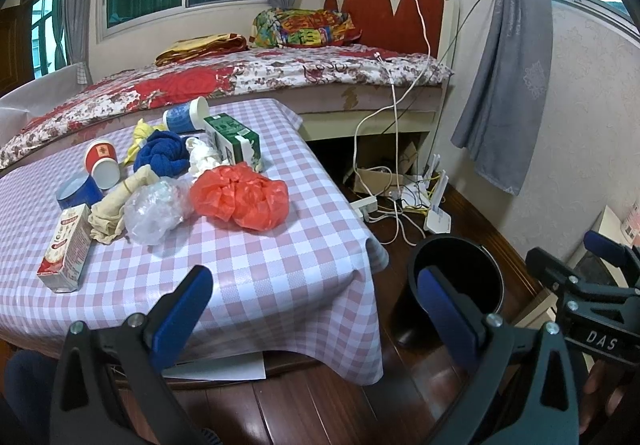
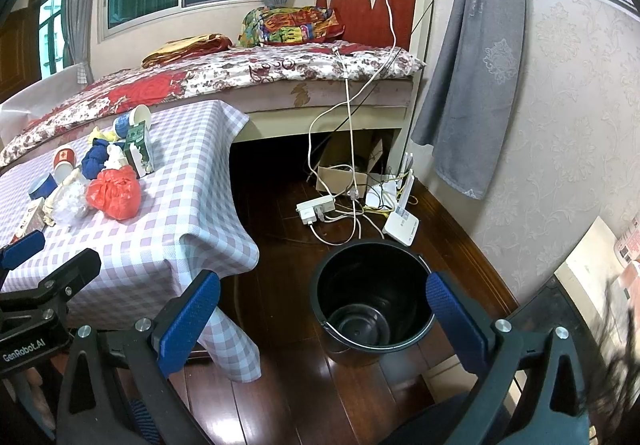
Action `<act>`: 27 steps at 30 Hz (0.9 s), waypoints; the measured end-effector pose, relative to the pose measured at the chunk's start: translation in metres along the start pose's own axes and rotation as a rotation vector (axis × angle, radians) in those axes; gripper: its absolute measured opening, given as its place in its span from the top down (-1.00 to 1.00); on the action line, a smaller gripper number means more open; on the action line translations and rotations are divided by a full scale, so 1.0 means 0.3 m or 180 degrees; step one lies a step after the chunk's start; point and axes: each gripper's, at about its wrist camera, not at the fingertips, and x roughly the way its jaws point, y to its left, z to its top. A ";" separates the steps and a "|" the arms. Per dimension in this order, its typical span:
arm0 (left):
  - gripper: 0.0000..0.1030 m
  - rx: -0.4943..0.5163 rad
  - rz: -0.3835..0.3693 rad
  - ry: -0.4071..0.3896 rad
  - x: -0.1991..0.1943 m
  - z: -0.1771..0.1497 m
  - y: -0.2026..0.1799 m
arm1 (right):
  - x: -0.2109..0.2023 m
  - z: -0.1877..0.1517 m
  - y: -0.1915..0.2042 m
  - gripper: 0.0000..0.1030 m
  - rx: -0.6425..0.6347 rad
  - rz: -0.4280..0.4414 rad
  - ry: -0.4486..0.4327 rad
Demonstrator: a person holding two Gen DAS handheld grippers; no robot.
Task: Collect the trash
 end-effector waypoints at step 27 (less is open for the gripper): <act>-0.99 -0.0176 0.0192 0.0036 0.014 -0.015 0.115 | -0.001 0.014 0.073 -1.00 -0.0060 0.0322 -0.0041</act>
